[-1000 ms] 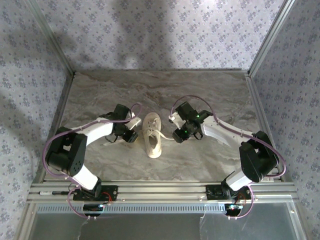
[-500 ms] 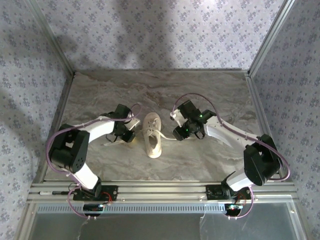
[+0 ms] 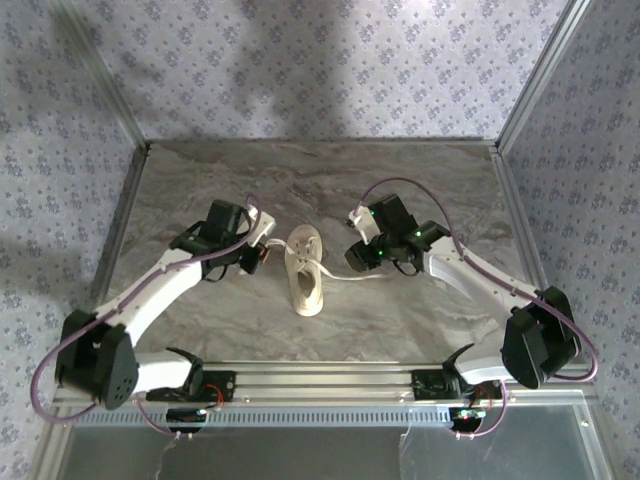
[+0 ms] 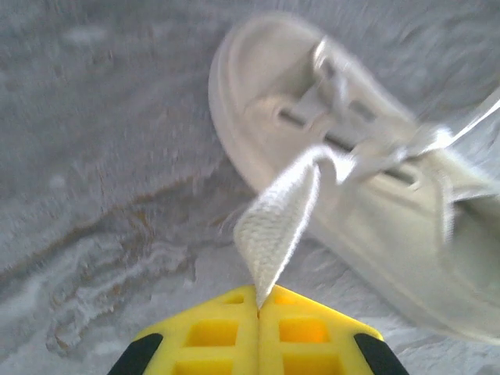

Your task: Tie the shoes

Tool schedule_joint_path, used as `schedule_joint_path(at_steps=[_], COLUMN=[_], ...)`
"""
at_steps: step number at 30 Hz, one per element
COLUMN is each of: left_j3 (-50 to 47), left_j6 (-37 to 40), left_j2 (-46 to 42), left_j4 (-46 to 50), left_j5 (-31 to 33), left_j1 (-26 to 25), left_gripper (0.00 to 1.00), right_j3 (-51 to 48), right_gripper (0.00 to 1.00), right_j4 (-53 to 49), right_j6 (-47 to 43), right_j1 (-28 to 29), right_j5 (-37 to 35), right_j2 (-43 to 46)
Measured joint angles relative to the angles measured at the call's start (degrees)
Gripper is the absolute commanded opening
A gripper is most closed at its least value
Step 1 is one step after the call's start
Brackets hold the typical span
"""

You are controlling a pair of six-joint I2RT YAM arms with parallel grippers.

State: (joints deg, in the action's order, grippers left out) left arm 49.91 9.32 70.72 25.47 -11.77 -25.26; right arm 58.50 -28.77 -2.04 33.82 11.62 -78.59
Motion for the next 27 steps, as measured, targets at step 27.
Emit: schedule_joint_path(at_steps=[27], left_j3=[0.0], left_j6=[-5.9], left_j2=[-3.1], left_j4=[-7.8], left_j5=[-5.4], left_j1=[-2.9], left_gripper=[0.0], right_j3=[7.7], right_gripper=[0.46], right_j4=[24.4], right_j6=[-3.6], right_j1=[10.1], right_j5=[11.9], right_j2=[-19.3])
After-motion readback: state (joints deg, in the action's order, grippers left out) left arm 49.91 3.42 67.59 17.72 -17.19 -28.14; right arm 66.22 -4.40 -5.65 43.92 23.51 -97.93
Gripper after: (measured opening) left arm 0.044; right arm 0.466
